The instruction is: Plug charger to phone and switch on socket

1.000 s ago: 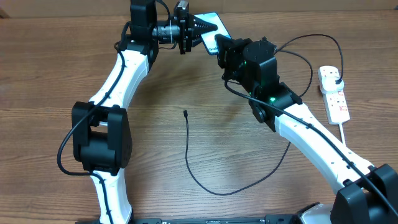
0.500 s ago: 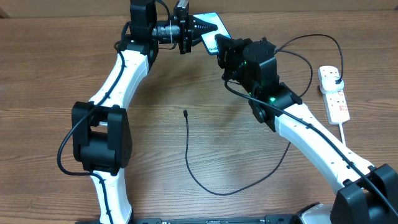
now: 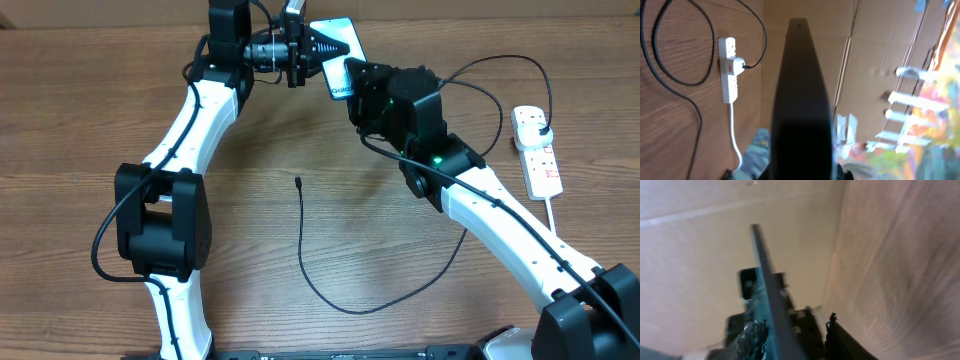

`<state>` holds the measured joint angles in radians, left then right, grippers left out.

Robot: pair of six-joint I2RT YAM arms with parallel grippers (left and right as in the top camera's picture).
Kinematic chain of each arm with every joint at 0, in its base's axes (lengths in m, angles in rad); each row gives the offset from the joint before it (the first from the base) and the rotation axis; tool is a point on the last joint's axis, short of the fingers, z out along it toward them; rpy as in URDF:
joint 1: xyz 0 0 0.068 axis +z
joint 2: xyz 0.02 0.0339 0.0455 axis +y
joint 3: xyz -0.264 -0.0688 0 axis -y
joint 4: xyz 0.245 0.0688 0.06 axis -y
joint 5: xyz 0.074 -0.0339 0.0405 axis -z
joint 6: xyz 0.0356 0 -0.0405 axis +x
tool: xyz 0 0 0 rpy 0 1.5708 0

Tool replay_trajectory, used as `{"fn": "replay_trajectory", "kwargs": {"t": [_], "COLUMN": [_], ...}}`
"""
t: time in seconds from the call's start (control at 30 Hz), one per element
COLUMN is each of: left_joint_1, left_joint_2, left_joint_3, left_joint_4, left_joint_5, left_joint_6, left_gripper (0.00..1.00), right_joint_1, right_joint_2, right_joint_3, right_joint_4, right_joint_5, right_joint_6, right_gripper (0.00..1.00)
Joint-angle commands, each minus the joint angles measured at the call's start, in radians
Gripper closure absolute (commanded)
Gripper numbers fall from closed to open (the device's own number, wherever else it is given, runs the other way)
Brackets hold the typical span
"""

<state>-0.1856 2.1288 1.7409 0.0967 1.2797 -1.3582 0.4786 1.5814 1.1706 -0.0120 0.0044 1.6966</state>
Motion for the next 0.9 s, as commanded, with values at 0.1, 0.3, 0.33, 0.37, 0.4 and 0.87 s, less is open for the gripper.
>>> {"fn": "replay_trajectory", "kwargs": {"t": [0.1,0.3,0.33,0.37,0.4,0.87], "left_joint_1": [0.064,0.125,0.136,0.142,0.156,0.285], "left_joint_2": [-0.006,-0.006,-0.006,-0.006,-0.006,-0.006], "left_joint_3": [0.013,0.013,0.012,0.012,0.012,0.011], "left_joint_4": [-0.029,-0.300,-0.365,-0.406,-0.521,-1.250], "left_joint_5": [0.164,0.179,0.175,0.172,0.151,-0.074], "left_joint_6": [0.316,0.650,0.717,0.758,0.860,1.415], "left_gripper": [0.96,0.96,0.96,0.96,0.96,0.96], "right_joint_1": [0.004,-0.002,-0.007,-0.009,-0.014,-0.015], "right_joint_2": [-0.013,-0.013,-0.013,-0.013,-0.013,0.024], "right_joint_3": [0.009,0.009,0.009,0.009,0.009,0.009], "right_joint_4": [-0.121,-0.239,-0.268,-0.279,-0.321,-0.521], "right_joint_5": [0.002,0.002,0.002,0.002,-0.008,-0.351], "right_joint_6": [-0.201,-0.369,-0.399,-0.408,-0.481,-1.096], "right_gripper": [0.57,0.48,0.48,0.48,0.43,0.43]}}
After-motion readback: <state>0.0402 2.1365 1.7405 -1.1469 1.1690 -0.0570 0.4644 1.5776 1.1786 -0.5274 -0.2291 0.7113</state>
